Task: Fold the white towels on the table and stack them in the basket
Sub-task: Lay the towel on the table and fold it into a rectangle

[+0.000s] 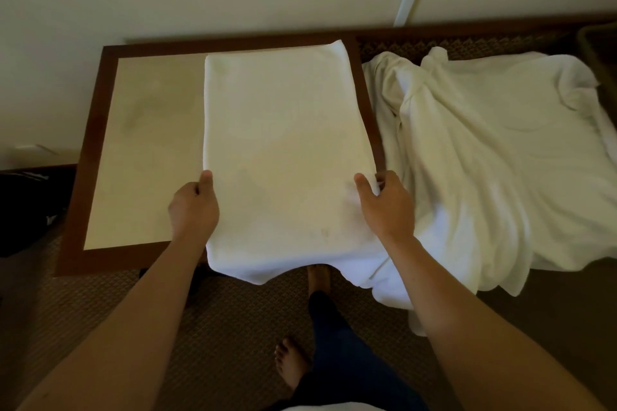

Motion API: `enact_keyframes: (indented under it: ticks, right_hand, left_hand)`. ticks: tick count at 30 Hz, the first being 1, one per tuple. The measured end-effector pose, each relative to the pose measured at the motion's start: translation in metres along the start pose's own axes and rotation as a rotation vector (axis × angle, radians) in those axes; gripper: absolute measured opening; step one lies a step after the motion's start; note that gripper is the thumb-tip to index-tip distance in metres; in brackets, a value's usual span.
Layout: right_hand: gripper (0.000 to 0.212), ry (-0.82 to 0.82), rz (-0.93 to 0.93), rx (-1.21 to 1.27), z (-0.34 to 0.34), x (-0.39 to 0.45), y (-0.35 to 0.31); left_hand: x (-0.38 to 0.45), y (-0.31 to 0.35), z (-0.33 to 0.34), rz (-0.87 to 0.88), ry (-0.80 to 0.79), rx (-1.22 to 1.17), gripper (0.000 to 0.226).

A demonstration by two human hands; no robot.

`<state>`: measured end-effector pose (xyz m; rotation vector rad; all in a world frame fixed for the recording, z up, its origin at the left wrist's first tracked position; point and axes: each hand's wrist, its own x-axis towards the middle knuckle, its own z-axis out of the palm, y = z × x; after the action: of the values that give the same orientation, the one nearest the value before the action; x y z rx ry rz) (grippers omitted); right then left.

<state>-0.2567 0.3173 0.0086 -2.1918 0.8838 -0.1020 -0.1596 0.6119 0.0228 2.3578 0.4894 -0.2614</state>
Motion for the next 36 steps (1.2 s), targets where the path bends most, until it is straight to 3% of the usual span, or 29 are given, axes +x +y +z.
enact_keyframes:
  ticks: [4,8,12,15,16,18,21,27,30,32,36]
  right_hand:
    - [0.029,0.057,-0.092,-0.043,0.003,0.011,0.002]
    - [0.029,0.195,-0.022,-0.118,0.018,0.002,0.008]
    - [0.018,0.266,0.033,-0.109,0.019,0.002,-0.003]
    - [0.034,0.38,-0.142,-0.29,0.022,0.004,-0.014]
    - [0.041,0.308,-0.266,-0.318,0.026,0.004,-0.021]
    - [0.056,0.011,-0.48,-0.408,0.041,0.003,-0.034]
    - [0.071,-0.273,-0.523,-0.608,0.051,0.008,-0.026]
    - [0.066,-0.218,-0.176,-0.663,0.02,0.026,0.011]
    - [0.067,-0.147,-0.068,-0.631,0.025,0.018,0.005]
    - [0.07,-0.08,-0.134,-0.599,0.029,0.012,-0.007]
    - [0.074,-0.33,-0.476,-0.678,0.047,0.036,-0.026]
  left_hand:
    - [0.01,-0.008,0.003,0.097,0.051,0.104,0.048]
    - [0.007,-0.014,0.014,0.188,0.127,0.247,0.041]
    - [0.004,-0.016,0.013,0.163,0.148,0.24,0.028]
    - [0.001,-0.013,0.014,0.279,0.228,0.323,0.037]
    - [0.0,-0.007,0.018,0.377,0.208,0.339,0.041]
    - [0.0,0.004,0.031,0.581,0.029,0.424,0.051]
    - [0.008,0.003,0.045,0.671,-0.183,0.616,0.068]
    - [0.035,-0.031,0.018,0.338,-0.115,0.676,0.071]
    - [0.028,-0.022,0.018,0.282,-0.061,0.701,0.067]
    - [0.022,-0.01,0.026,0.332,-0.03,0.648,0.067]
    - [0.027,0.014,0.054,0.564,-0.122,0.663,0.07]
